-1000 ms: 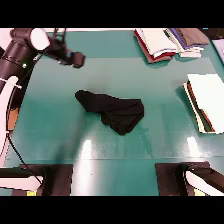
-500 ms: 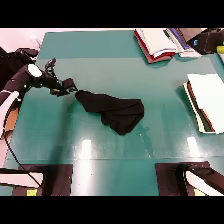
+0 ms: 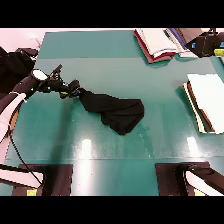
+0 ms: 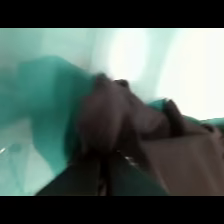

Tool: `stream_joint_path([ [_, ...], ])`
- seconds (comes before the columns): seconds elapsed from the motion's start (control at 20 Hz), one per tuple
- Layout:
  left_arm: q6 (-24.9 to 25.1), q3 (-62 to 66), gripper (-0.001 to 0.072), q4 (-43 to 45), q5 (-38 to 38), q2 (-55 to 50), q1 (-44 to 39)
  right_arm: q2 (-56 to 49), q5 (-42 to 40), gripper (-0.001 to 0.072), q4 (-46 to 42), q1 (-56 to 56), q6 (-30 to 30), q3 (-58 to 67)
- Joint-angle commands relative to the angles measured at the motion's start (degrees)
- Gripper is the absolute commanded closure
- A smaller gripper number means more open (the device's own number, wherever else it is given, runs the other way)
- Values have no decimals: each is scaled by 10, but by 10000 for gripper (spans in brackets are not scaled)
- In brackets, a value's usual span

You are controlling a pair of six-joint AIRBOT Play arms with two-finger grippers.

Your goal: Fold the shirts.

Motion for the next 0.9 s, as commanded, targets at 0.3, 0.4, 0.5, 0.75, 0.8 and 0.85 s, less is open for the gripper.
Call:
stream_joint_path([
  [0.3, 77, 117, 683, -21, -17, 25, 8, -108, 156, 685, 4, -59, 0, -124],
  [0.4, 77, 124, 683, -19, -25, 25, 8, -130, 101, 325, 52, -58, 0, -221],
  [0.5, 77, 123, 683, -13, -28, 25, 8, -170, 49, 181, 111, -45, -9, -304],
  [0.75, 77, 123, 683, -1, -41, 25, 8, -266, -44, 183, 180, 37, -37, -347],
  [0.8, 77, 123, 683, -1, -43, 25, 8, -273, -63, 183, 192, 47, -37, -338],
  [0.85, 77, 123, 683, 2, -46, 25, 8, -279, -78, 183, 201, 52, -38, -324],
])
